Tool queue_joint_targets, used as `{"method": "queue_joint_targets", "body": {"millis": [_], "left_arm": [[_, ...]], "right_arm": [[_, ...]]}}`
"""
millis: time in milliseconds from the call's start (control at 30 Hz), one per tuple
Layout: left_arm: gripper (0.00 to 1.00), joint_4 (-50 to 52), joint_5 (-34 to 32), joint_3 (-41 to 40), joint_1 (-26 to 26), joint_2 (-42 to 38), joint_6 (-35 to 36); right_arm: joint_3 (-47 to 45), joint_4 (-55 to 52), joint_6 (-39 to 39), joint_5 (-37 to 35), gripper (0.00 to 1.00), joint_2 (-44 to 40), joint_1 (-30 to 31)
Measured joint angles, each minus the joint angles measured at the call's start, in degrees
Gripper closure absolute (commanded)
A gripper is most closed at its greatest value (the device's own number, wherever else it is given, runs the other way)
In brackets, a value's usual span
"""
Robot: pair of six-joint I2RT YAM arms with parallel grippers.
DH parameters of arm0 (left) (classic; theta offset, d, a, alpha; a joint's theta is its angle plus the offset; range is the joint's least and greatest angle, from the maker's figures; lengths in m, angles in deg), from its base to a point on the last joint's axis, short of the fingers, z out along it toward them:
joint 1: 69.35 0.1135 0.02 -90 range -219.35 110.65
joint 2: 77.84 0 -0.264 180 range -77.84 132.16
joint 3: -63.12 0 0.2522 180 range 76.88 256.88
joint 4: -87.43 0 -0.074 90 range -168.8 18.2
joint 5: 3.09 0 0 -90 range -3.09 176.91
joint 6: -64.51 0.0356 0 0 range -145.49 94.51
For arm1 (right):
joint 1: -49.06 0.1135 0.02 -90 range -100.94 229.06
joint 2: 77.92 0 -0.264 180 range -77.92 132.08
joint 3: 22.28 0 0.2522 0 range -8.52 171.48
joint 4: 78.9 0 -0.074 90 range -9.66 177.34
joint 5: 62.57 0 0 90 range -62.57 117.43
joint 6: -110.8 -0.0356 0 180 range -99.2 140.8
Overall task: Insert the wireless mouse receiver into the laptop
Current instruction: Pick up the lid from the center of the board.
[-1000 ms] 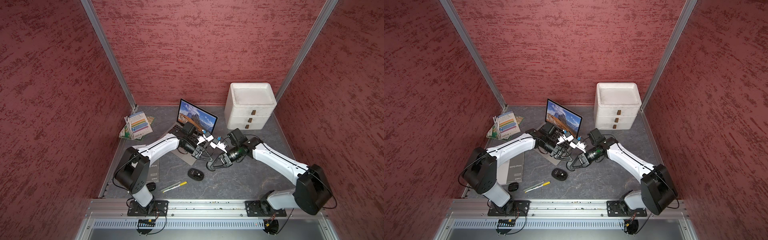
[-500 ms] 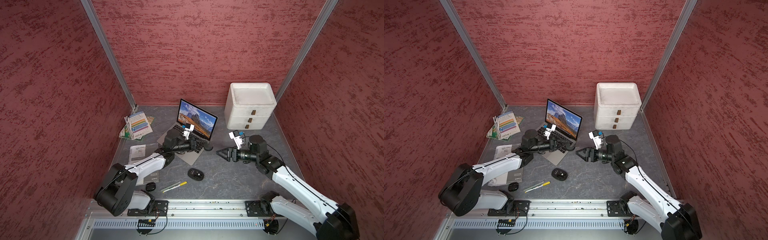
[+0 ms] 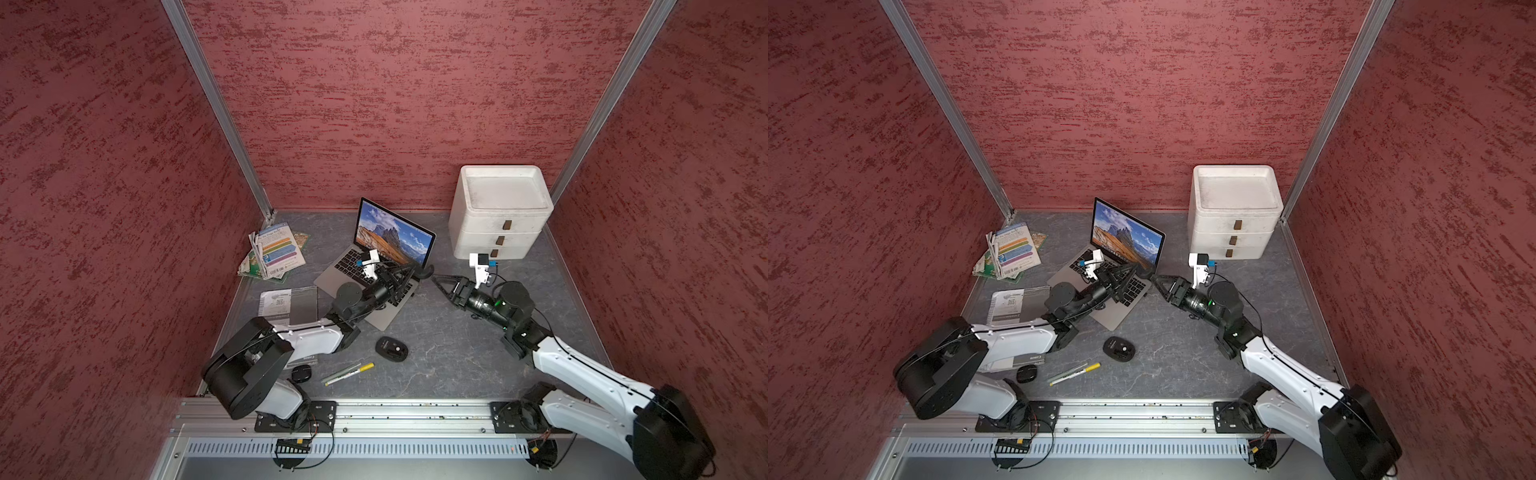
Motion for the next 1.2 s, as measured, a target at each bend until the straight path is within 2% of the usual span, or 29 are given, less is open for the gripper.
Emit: {"method": "queue_joint_targets", "body": {"millis": [100, 333, 600, 633, 733, 767, 800, 867, 1000, 1100, 1200], "left_arm": [[1.00, -1.5, -1.4, -0.1, -0.9, 0.2, -1.0], [1.00, -3.6, -3.2, -0.2, -1.7, 0.3, -2.4], [1.00, -4.7, -3.6, -0.2, -2.2, 1.4, -4.5], [0.94, -4.9, -3.7, -0.2, -2.2, 1.4, -4.7], [0.42, -4.6, -3.4, -0.2, -2.3, 1.6, -4.7], [0.30, -4.6, -3.3, -0.5, -2.3, 1.7, -4.6], [0.24, -4.5, -3.2, -0.8, -2.3, 1.7, -4.4], [0.20, -4.0, -2.4, -2.3, -1.5, 1.4, -4.1], [0.18, 3.7, 1.5, -8.2, 3.0, -3.7, -0.6], [0.18, 14.6, 6.4, -11.1, 7.7, -10.4, 4.2], [0.16, 31.8, 12.6, -11.4, 11.5, -18.1, 11.9]], "right_arm": [[0.1, 3.9, -1.6, -0.1, 0.66, 2.3, 0.2], [0.1, 9.8, -3.0, -0.1, 0.77, 3.7, 0.4], [0.2, 12.9, -3.1, 0.0, 1.00, 4.3, 0.5], [0.2, 13.0, -3.1, 0.1, 1.00, 4.4, 0.5], [0.2, 13.9, -3.1, 0.1, 1.00, 4.6, 0.5], [0.2, 13.8, -3.1, 0.1, 1.00, 4.5, 0.5], [0.2, 13.5, -3.1, 0.1, 1.00, 4.4, 0.5], [0.0, 12.3, -3.1, 0.1, 1.00, 3.8, 0.5], [-2.1, 6.8, -3.5, 0.7, 1.00, -0.5, 0.5], [-4.3, 0.0, -3.5, 2.0, 1.00, -4.4, 0.9], [-5.6, -8.0, -3.6, 3.1, 1.00, -7.0, 2.8]]}}
